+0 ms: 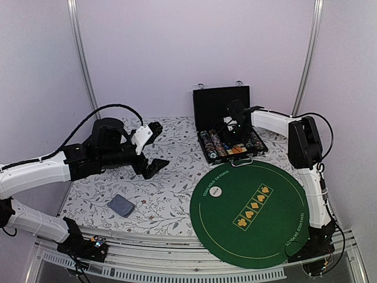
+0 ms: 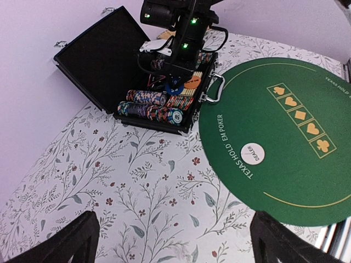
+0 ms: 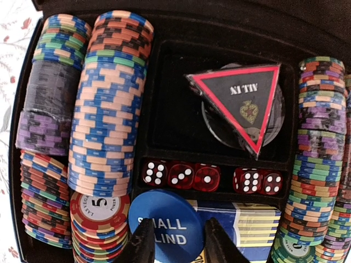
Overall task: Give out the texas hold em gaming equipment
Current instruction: Pick up the small blind button from the chip case, then place the small blind button on the poker table mat.
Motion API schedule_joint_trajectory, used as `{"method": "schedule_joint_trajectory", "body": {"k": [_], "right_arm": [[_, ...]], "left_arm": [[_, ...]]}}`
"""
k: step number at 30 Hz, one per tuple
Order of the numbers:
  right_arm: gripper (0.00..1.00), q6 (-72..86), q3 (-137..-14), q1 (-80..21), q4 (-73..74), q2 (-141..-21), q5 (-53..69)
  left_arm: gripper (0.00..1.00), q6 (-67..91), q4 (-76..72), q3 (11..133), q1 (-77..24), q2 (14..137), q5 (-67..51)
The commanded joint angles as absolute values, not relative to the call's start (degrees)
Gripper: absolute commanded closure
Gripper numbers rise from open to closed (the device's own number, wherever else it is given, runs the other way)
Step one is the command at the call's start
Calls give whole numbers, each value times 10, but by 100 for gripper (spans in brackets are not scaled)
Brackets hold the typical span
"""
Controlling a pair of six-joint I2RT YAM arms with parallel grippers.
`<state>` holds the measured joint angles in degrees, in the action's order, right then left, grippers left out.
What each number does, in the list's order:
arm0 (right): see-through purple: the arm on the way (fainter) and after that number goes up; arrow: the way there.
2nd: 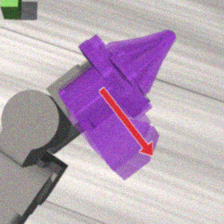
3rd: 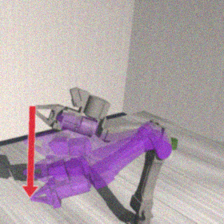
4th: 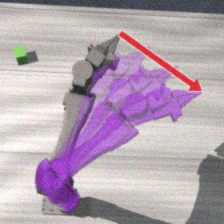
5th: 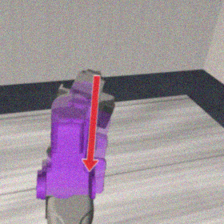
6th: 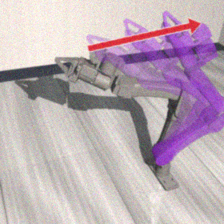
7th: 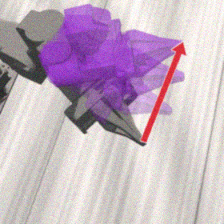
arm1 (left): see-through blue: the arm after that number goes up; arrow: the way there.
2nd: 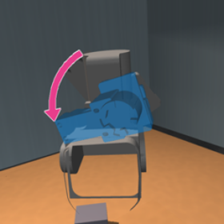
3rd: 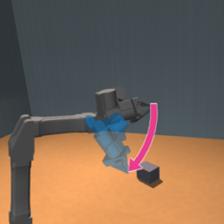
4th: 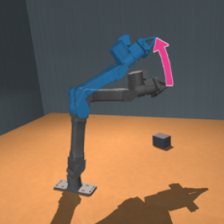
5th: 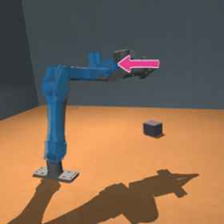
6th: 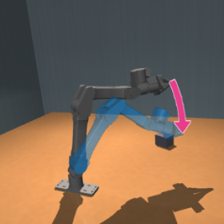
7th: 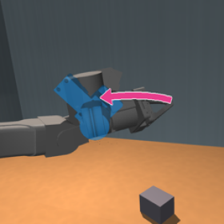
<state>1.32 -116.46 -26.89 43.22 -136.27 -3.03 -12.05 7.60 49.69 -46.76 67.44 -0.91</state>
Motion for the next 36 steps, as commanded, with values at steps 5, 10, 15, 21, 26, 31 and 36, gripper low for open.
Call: {"method": "schedule_joint_trajectory", "body": {"k": [5,10,15,21,26,31,36], "right_arm": [[87,20,-1150,-271,433,-1341,5],[96,34,-1141,-267,417,-1308,48],[98,44,-1127,-258,403,-1299,82],[98,52,-1117,-256,393,-1260,81],[98,37,-1111,-256,385,-1182,118],[98,21,-1054,-256,455,-1101,141],[98,25,-940,-256,499,-1013,182]], "left_arm": [[2,-129,68,488,-469,664,-7],[2,-129,68,488,-469,663,-6],[2,-130,68,488,-469,661,-4],[2,-130,68,487,-469,661,-4],[2,-127,81,497,-469,670,-23],[2,-125,83,500,-469,671,-23],[2,-127,80,498,-469,666,-12]]}}
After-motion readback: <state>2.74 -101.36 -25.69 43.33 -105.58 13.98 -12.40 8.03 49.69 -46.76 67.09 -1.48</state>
